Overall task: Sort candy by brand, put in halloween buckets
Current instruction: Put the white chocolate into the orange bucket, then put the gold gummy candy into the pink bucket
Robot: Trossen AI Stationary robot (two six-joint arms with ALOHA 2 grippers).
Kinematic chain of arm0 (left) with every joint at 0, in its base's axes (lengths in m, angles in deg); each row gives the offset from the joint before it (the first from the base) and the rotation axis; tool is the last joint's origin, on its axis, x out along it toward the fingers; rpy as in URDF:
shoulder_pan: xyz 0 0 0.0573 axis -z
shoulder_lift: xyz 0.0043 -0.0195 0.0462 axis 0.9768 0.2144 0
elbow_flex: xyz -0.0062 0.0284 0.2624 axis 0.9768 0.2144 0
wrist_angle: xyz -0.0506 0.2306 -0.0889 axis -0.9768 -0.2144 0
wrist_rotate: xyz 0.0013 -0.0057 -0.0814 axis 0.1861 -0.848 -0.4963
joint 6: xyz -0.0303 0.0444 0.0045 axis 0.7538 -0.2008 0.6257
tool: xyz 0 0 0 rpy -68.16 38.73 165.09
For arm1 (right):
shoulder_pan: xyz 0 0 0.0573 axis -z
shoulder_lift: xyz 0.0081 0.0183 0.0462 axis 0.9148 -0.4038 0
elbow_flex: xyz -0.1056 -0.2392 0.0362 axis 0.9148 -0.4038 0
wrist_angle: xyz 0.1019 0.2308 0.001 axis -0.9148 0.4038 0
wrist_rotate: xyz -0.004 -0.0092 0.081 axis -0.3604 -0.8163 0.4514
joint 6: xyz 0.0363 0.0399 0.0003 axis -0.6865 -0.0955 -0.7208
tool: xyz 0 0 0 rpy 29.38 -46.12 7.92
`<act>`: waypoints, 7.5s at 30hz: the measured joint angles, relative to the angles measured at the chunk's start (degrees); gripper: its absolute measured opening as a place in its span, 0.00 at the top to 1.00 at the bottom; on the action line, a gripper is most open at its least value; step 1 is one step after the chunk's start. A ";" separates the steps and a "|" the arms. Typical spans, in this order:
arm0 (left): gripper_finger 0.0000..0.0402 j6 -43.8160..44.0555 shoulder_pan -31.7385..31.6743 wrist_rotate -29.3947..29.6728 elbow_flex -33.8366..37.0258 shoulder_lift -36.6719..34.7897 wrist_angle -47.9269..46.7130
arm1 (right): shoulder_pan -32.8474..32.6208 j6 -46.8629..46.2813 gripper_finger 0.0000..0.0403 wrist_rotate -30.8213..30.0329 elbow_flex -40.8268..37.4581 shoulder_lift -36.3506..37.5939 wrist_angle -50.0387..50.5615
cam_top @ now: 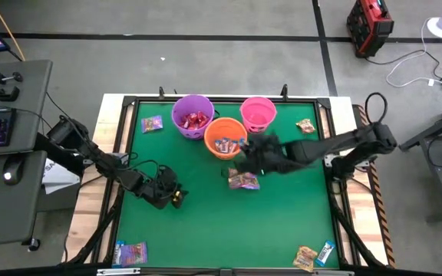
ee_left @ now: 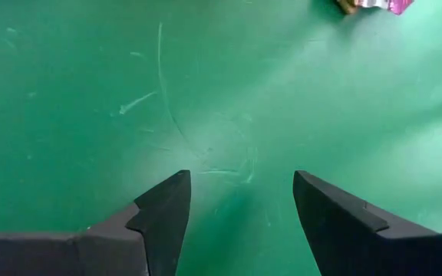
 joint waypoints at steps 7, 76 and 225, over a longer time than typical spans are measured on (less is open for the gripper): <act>0.45 0.94 0.08 -2.40 -0.02 -0.02 1.93 | 8.73 11.97 0.89 5.99 0.00 -1.40 -13.57; 0.45 -0.66 -0.42 -4.78 -0.11 -0.09 7.61 | -40.64 -43.82 0.32 86.70 -35.25 -8.79 -17.09; 0.45 -36.63 -0.39 9.75 -3.30 -33.94 22.88 | 4.04 -19.58 0.48 36.10 -16.50 -14.00 -15.00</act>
